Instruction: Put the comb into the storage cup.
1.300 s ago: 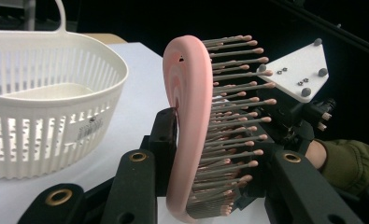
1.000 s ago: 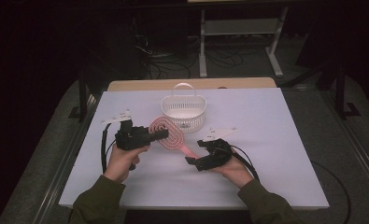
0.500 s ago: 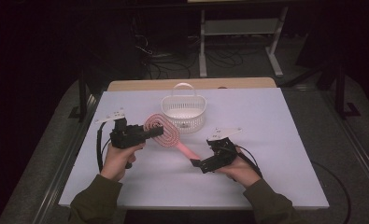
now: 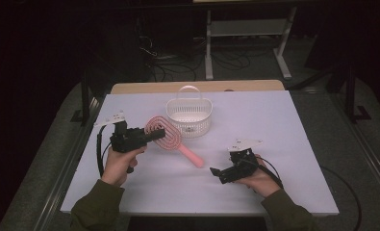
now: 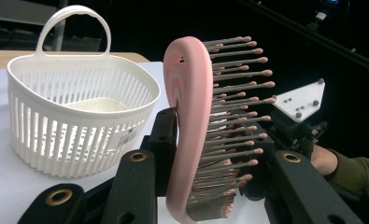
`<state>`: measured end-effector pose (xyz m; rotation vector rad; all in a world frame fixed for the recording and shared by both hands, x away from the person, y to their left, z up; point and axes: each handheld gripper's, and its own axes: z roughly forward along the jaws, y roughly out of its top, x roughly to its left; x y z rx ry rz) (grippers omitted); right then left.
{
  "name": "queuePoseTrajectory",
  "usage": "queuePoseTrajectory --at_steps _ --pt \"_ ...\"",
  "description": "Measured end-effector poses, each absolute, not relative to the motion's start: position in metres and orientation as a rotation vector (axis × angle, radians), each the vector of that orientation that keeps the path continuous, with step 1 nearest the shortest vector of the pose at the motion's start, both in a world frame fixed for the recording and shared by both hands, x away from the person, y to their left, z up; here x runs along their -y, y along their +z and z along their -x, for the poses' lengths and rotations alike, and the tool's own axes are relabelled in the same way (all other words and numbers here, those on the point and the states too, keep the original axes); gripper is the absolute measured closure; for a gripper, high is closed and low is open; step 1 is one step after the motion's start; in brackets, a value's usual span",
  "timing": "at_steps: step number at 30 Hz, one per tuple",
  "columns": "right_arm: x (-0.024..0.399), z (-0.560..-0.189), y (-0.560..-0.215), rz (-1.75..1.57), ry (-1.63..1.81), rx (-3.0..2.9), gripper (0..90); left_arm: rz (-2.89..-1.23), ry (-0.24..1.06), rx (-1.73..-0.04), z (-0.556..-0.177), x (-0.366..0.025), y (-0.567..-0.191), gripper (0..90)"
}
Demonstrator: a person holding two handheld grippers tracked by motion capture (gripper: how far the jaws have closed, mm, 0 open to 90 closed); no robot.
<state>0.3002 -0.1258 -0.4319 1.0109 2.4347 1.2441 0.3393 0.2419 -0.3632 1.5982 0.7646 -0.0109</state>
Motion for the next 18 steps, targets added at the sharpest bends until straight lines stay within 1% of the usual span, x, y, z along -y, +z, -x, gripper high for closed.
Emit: queuePoseTrajectory --at_steps 9,18 --pt "0.151 -0.292 -0.440 -1.053 1.215 -2.397 0.0 -1.590 0.001 -0.766 -0.339 -0.245 -0.362 64.9" --pt "0.166 -0.284 -0.443 -1.072 1.208 -2.360 0.0 -1.572 0.008 -0.771 -0.339 -0.249 -0.360 64.9"
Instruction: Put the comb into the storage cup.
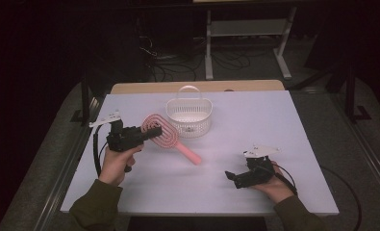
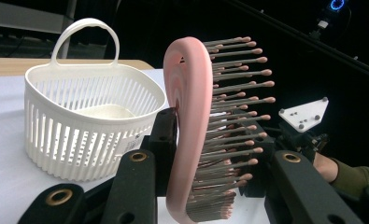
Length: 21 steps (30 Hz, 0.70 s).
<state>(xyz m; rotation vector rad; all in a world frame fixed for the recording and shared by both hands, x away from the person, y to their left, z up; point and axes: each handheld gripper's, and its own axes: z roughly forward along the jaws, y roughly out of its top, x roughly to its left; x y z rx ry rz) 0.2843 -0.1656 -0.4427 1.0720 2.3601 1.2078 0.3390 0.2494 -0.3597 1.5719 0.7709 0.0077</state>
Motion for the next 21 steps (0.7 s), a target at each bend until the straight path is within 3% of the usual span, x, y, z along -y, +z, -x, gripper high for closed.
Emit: queuePoseTrajectory --at_steps 21 --pt "0.183 -0.278 -0.443 -1.136 1.220 -2.304 0.0 -1.536 -0.011 -0.753 -0.346 -0.246 -0.349 64.9"
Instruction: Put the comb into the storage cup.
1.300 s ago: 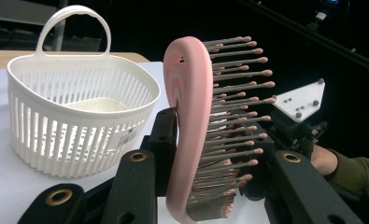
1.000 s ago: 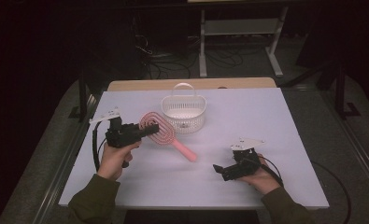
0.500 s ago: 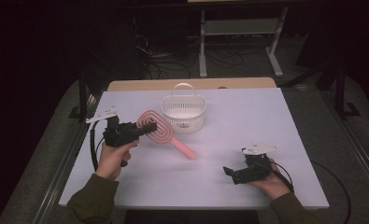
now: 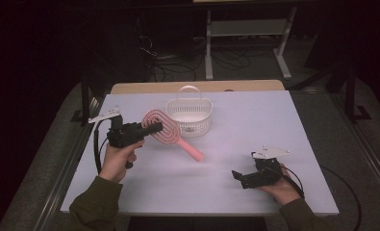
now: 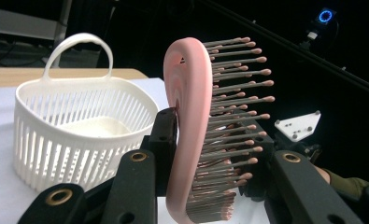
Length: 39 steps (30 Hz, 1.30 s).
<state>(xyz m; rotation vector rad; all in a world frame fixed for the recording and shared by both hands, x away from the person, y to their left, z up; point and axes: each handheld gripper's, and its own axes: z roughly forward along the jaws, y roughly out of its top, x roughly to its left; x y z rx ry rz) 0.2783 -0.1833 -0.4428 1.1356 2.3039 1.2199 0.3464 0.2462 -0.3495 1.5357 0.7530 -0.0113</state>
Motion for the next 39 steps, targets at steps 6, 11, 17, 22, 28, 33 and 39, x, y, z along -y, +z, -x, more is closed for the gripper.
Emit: queuePoseTrajectory --at_steps 6,11,17,22,28,33,39 --pt "0.184 -0.279 -0.443 -1.134 1.218 -2.303 0.0 -1.524 -0.010 -0.739 -0.352 -0.248 -0.342 64.9" --pt "0.183 -0.279 -0.443 -1.130 1.218 -2.307 0.0 -1.513 -0.004 -0.734 -0.357 -0.248 -0.337 64.9" --pt "0.183 -0.279 -0.443 -1.130 1.212 -2.310 0.0 -1.499 0.008 -0.726 -0.364 -0.247 -0.330 64.9" --pt "0.183 -0.279 -0.443 -1.133 1.214 -2.310 0.0 -1.477 0.006 -0.729 -0.371 -0.247 -0.327 64.9" --pt "0.183 -0.278 -0.443 -1.128 1.214 -2.311 0.0 -1.467 0.011 -0.727 -0.378 -0.244 -0.323 64.9" --pt "0.183 -0.278 -0.443 -1.127 1.213 -2.310 0.0 -1.468 0.017 -0.728 -0.384 -0.243 -0.319 64.9" --pt "0.183 -0.278 -0.443 -1.128 1.212 -2.311 0.0 -1.466 0.027 -0.735 -0.392 -0.242 -0.315 64.9"
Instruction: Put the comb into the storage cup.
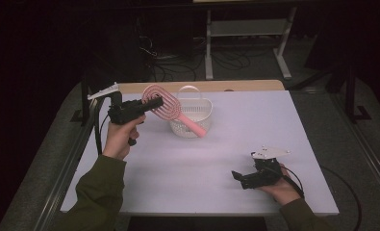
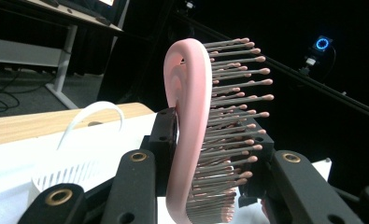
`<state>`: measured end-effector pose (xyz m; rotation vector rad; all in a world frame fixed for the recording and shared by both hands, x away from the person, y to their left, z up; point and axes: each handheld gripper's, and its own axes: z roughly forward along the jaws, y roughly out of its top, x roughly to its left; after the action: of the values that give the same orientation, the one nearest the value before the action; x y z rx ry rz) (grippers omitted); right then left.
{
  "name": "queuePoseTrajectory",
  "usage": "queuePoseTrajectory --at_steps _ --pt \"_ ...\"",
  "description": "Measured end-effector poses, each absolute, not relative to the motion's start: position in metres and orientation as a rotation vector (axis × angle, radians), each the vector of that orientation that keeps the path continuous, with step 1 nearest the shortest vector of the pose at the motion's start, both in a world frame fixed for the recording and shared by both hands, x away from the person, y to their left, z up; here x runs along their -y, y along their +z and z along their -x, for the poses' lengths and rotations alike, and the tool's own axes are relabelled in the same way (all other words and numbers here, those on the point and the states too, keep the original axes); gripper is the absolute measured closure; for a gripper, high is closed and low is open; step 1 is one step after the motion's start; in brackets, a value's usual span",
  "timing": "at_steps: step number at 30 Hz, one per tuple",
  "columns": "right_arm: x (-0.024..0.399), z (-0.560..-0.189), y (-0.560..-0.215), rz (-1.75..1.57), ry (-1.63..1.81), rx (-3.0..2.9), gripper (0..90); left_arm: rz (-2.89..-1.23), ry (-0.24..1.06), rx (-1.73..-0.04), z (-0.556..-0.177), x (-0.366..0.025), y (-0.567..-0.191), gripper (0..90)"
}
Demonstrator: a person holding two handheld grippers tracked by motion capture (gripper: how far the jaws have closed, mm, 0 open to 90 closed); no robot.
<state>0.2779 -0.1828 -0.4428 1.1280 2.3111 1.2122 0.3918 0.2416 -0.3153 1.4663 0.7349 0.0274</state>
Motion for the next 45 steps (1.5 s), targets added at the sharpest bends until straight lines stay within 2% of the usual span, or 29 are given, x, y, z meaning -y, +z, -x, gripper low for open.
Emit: queuePoseTrajectory --at_steps 29,45 --pt "0.183 -0.277 -0.442 -1.128 1.219 -2.312 0.0 -1.452 0.102 -0.769 -0.433 -0.235 -0.294 64.9" --pt "0.184 -0.278 -0.442 -1.134 1.201 -2.305 0.0 -1.440 0.129 -0.826 -0.453 -0.226 -0.305 64.9"
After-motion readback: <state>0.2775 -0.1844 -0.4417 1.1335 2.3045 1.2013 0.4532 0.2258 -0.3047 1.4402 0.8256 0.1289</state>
